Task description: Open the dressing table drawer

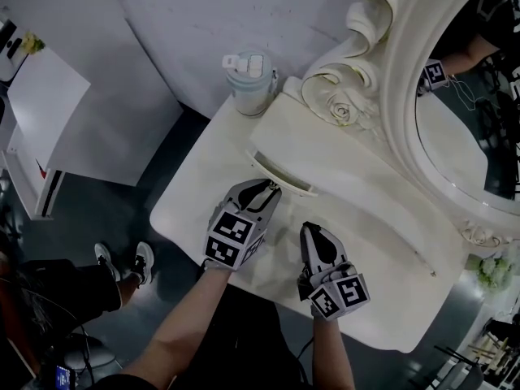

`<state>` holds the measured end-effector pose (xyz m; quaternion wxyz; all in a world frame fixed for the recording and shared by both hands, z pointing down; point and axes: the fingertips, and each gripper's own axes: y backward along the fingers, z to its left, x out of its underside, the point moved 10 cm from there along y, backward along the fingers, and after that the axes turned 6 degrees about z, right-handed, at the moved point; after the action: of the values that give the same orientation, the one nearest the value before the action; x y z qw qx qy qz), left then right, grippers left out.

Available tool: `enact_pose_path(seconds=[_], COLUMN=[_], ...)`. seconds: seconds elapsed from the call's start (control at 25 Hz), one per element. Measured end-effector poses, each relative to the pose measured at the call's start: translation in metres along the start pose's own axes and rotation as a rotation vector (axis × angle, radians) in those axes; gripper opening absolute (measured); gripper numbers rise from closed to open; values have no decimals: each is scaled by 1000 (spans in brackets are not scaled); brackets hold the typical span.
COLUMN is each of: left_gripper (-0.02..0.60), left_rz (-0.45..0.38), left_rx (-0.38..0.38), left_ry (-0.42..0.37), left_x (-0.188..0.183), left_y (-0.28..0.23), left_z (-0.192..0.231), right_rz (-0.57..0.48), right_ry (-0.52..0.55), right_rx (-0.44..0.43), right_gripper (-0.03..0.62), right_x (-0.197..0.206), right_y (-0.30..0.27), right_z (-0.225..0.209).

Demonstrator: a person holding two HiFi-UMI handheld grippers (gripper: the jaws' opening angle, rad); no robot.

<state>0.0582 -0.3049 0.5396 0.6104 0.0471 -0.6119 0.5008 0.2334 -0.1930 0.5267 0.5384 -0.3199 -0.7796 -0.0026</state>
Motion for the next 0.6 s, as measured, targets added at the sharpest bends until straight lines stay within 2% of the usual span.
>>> enact_pose_path(seconds=[0.6], left_gripper=[110], left_rz=[10], left_rx=[12], left_ry=[19], left_x=[8], left_y=[13], left_z=[1], right_rz=[1], right_ry=[11], right_rx=[-2], right_gripper=[6], right_x=[-1], right_y=[0], right_z=[5])
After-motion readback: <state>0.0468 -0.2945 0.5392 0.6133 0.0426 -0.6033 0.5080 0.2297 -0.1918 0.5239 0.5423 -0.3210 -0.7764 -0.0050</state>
